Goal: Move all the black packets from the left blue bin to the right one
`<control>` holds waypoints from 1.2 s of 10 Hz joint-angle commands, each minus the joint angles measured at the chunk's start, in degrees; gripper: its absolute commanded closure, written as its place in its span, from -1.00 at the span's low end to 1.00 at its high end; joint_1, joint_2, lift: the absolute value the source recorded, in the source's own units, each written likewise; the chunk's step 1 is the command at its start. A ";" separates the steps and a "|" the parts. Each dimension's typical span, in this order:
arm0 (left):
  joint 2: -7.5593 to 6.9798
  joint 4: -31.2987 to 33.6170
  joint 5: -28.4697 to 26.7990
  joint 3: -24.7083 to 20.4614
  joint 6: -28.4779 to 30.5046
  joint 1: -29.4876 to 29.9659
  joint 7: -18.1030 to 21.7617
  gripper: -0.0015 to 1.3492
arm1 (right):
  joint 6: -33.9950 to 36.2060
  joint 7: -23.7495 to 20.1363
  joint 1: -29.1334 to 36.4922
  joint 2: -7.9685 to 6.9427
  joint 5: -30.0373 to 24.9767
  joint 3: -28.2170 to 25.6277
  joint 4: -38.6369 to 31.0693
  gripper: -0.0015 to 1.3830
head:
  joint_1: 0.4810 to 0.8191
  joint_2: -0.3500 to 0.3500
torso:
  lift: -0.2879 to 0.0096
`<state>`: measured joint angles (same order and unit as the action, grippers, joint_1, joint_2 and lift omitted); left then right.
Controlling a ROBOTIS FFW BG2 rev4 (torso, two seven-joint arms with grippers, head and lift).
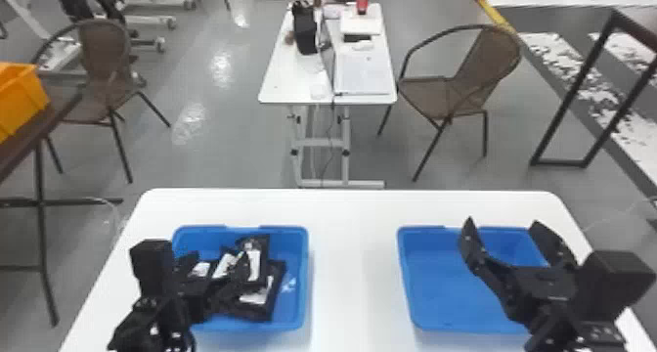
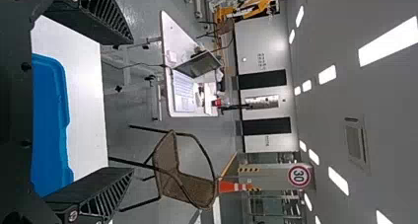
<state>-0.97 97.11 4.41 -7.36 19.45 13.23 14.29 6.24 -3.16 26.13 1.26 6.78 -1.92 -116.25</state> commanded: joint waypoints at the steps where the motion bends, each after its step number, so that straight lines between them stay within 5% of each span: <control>1: 0.00 -3.41 -1.78 -0.29 2.61 -2.15 0.12 -0.79 | 0.00 0.00 -0.37 0.15 0.34 0.43 0.33 -0.85 | 0.27 0.05 | 0.94; 4: -0.44 -11.94 -2.66 -0.29 4.64 -8.39 1.44 -0.79 | 0.00 0.00 -1.08 0.59 0.87 0.96 0.77 -0.85 | 0.27 0.08 | 0.94; 6: -1.85 -20.73 -4.24 -0.20 4.02 -13.84 7.42 -0.78 | 0.00 0.00 -1.34 0.68 1.22 1.31 1.21 -0.85 | 0.27 0.07 | 0.94; 9: -2.55 -28.11 -8.28 0.15 5.43 -18.33 10.14 -0.69 | 0.00 0.00 -1.69 0.85 1.57 1.75 1.73 -0.85 | 0.27 0.07 | 0.94; 11: -2.81 -33.38 -8.90 -0.64 4.55 -21.58 15.59 0.11 | 0.00 -0.09 -1.87 0.85 1.57 1.83 1.82 -0.85 | 0.27 0.07 | 0.94; 12: -2.90 -33.47 -9.25 -0.81 4.55 -21.93 16.21 0.31 | 0.00 -0.09 -2.04 0.85 1.57 1.92 1.91 -0.85 | 0.27 0.05 | 0.94</control>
<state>-3.84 63.92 -4.67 -8.07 23.97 -8.37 30.60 6.24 -3.24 24.15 2.11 8.35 -0.04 -114.42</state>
